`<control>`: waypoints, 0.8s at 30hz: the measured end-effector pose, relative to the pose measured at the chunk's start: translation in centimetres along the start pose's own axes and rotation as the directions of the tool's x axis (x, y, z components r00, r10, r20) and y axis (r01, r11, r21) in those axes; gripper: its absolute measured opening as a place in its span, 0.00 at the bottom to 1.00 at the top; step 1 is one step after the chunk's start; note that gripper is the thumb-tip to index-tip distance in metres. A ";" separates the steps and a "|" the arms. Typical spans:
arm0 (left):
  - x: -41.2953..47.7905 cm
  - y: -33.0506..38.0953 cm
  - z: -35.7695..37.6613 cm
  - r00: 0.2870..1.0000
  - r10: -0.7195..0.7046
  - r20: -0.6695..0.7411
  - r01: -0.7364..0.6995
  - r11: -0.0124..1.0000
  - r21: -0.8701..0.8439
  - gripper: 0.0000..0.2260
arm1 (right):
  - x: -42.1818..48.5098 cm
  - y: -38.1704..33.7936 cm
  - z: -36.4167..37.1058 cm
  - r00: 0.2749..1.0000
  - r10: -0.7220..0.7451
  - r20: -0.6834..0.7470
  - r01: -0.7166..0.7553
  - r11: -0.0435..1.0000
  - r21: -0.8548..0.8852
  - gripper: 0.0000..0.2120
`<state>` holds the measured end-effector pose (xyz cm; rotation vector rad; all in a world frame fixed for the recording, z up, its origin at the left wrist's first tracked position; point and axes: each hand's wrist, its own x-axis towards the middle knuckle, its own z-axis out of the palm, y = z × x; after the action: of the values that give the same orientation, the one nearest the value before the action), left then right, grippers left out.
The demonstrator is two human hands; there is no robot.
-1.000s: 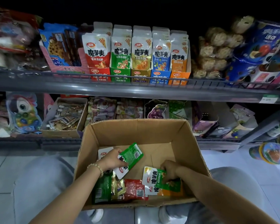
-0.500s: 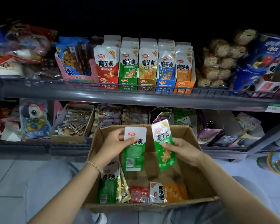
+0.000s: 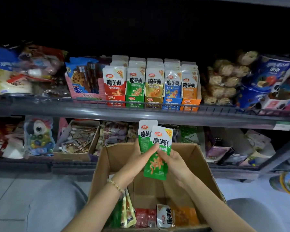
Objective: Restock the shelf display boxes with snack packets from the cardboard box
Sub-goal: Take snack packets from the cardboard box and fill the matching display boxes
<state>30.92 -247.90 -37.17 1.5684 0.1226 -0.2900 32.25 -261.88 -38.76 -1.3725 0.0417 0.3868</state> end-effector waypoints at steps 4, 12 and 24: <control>-0.2 0.2 -0.4 0.998 -0.032 0.046 0.034 0.998 -0.051 0.17 | -0.2 -0.1 1.0 0.997 0.004 0.072 0.002 0.996 -0.087 0.11; -0.5 -0.3 -0.8 0.999 0.035 -0.019 -0.036 0.998 -0.049 0.06 | 1.4 0.0 2.0 0.958 -0.251 -0.137 0.237 0.965 -0.109 0.03; 1.7 2.7 -5.0 0.901 0.420 -0.107 -0.394 0.897 0.201 0.10 | 4.0 -8.7 2.0 0.906 -0.240 0.349 0.367 0.856 -0.364 0.32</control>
<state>33.76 -243.13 -35.02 1.7461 -0.1230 0.1525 38.13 -260.28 -31.10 -1.7034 -0.5344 0.3342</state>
